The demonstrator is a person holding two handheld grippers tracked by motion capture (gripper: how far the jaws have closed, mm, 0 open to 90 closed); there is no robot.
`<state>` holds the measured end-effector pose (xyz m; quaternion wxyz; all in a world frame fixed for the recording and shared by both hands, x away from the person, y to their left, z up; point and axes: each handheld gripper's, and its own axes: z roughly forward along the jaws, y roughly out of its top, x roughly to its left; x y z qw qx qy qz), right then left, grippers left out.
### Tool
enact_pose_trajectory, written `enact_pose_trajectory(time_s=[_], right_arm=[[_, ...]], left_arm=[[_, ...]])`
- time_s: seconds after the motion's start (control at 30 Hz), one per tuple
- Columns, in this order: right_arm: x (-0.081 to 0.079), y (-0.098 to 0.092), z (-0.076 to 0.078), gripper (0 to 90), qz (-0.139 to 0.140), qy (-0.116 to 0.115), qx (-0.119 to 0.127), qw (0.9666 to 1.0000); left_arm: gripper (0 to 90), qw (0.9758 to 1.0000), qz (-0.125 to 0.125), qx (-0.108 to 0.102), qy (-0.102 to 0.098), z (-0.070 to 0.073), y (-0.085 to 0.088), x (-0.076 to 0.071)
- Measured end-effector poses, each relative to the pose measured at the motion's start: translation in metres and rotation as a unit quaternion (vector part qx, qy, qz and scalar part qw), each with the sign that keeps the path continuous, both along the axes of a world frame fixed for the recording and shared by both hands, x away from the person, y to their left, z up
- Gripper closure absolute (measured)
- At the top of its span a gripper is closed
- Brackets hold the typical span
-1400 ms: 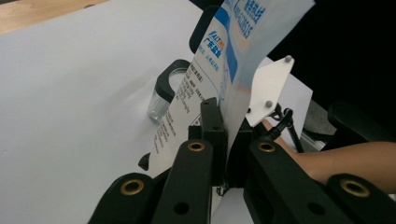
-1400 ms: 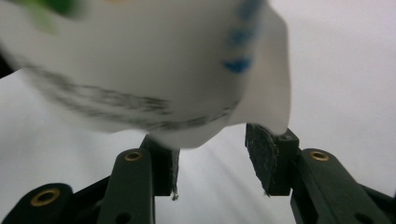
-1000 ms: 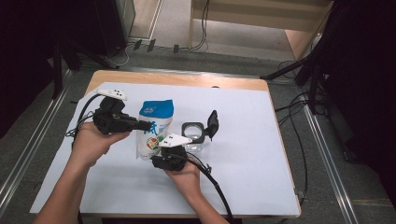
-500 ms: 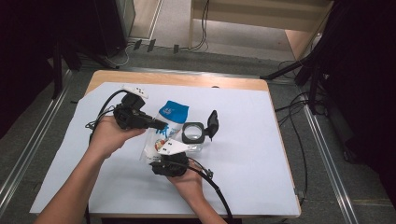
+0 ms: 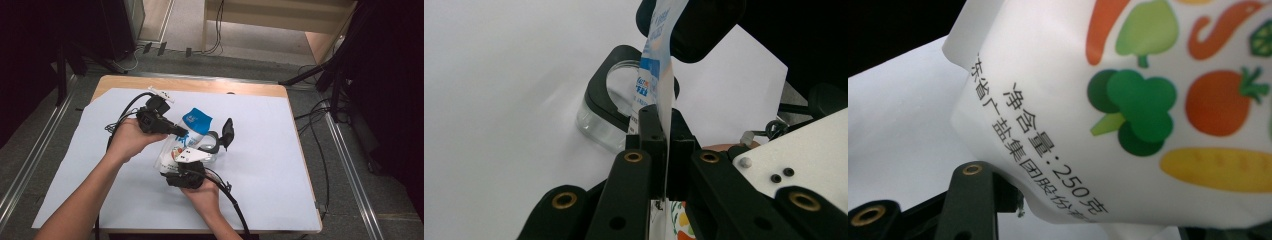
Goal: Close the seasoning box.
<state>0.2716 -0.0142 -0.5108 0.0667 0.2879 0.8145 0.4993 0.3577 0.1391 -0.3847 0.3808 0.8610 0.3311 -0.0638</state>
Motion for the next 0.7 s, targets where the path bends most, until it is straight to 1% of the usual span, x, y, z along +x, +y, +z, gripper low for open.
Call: enact_pose_trajectory(time_s=[0.03,0.07,0.17,0.2,0.3,0.33,0.37,0.43,0.5,0.63,0.7], right_arm=[[0.0,0.0,0.0,47.2,0.001,0.001,0.003,1.0],[0.0,-0.001,0.0,47.0,0.002,0.003,0.006,1.0],[0.0,-0.001,0.0,46.4,0.003,0.014,0.018,0.9997],[0.001,-0.001,0.0,46.6,0.004,0.017,0.021,0.9996],[0.001,-0.002,0.001,49.6,0.005,0.026,0.028,0.9993],[0.001,-0.003,0.001,50.5,0.005,0.031,0.032,0.999],[0.002,-0.004,0.002,52.7,0.004,0.033,0.038,0.9987],[0.001,-0.004,0.003,54.3,0.005,0.036,0.043,0.9984],[0.002,-0.004,0.004,55.2,0.005,0.036,0.049,0.9981],[0.002,-0.005,0.004,56.6,0.002,0.045,0.055,0.9974],[0.002,-0.005,0.004,57.1,0.003,0.053,0.063,0.9966]], left_arm=[[90.0,1.0,0.0,-0.004,0.002,-0.001,-0.001,0.001],[90.0,1.0,-0.001,-0.001,0.002,-0.001,-0.001,0.002],[90.0,1.0,0.001,-0.004,0.007,-0.002,-0.005,0.003],[90.0,1.0,0.002,0.001,0.006,-0.002,-0.006,0.003],[90.0,0.9999,0.001,0.004,0.009,-0.003,-0.009,0.005],[90.0,1.0,0.004,0.002,0.009,-0.004,-0.011,0.006],[90.0,0.9999,0.002,0.004,0.011,-0.003,-0.011,0.007],[89.8,0.9999,0.003,0.003,0.01,-0.003,-0.012,0.007],[89.8,0.9999,0.002,0.006,0.01,-0.003,-0.014,0.007],[89.2,0.9999,0.0,0.01,0.009,-0.005,-0.016,0.007],[88.5,0.9999,0.0,0.01,0.009,-0.005,-0.017,0.007]])
